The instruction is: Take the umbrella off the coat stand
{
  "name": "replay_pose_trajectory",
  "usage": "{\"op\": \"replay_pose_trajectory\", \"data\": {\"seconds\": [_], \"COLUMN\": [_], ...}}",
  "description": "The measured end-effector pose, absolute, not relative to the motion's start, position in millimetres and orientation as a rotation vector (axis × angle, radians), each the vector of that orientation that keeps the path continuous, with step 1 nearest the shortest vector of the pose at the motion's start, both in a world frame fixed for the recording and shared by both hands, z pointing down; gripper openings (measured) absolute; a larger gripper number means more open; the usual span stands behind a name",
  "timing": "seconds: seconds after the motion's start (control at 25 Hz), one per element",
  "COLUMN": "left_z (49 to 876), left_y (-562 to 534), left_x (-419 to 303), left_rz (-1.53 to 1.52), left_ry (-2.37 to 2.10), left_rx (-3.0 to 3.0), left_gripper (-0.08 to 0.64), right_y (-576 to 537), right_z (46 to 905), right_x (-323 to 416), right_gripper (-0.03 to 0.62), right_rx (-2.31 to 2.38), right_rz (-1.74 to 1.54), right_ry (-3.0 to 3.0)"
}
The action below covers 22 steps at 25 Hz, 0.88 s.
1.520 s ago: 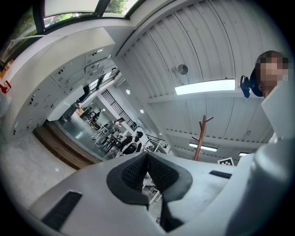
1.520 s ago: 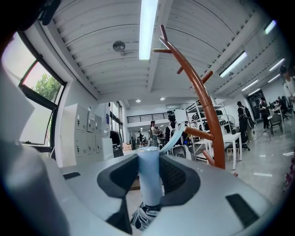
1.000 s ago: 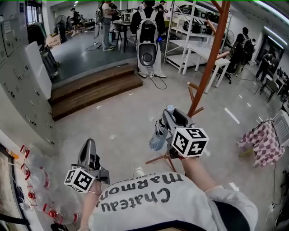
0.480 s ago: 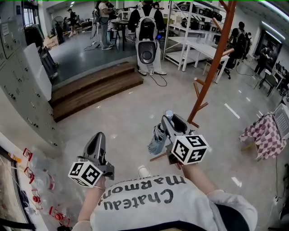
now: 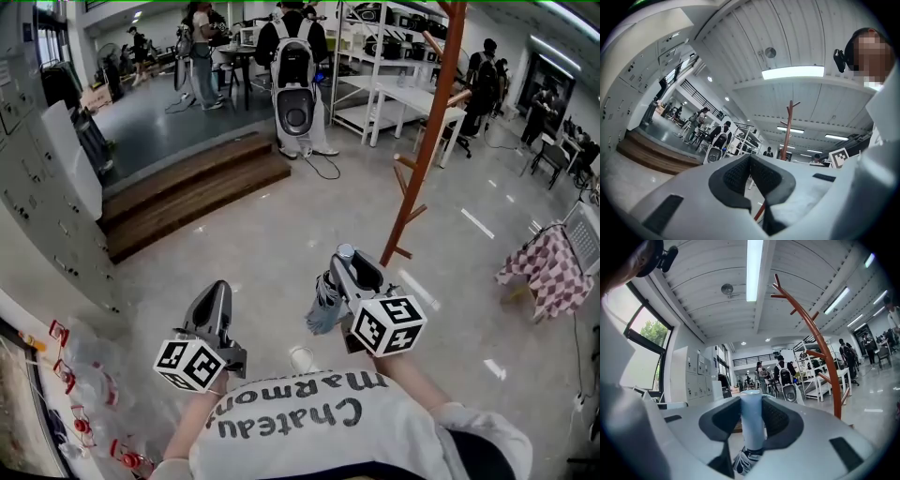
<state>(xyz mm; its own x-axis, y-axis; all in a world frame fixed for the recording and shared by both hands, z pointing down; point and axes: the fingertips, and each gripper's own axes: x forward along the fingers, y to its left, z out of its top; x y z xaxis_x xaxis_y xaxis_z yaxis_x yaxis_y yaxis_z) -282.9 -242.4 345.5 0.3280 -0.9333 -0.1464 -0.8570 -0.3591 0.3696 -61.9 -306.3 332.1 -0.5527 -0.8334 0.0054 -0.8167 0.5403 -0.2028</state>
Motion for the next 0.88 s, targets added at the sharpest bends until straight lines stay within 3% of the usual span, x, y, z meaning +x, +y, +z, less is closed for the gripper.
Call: {"op": "replay_pose_trajectory", "data": {"seconds": [0.88], "left_z": [372.3], "left_y": [-242.5], "left_x": [-280.3], "left_rz": [-0.449], "left_ry": [-1.586], "left_rx": [2.343], "left_gripper": [0.021], "right_y": [-301.8], "right_z": [356.3], "right_x": [-62.9], "right_gripper": [0.152], "right_rx": [-1.527], "right_rz": [-0.287], "right_ry": [2.706]}}
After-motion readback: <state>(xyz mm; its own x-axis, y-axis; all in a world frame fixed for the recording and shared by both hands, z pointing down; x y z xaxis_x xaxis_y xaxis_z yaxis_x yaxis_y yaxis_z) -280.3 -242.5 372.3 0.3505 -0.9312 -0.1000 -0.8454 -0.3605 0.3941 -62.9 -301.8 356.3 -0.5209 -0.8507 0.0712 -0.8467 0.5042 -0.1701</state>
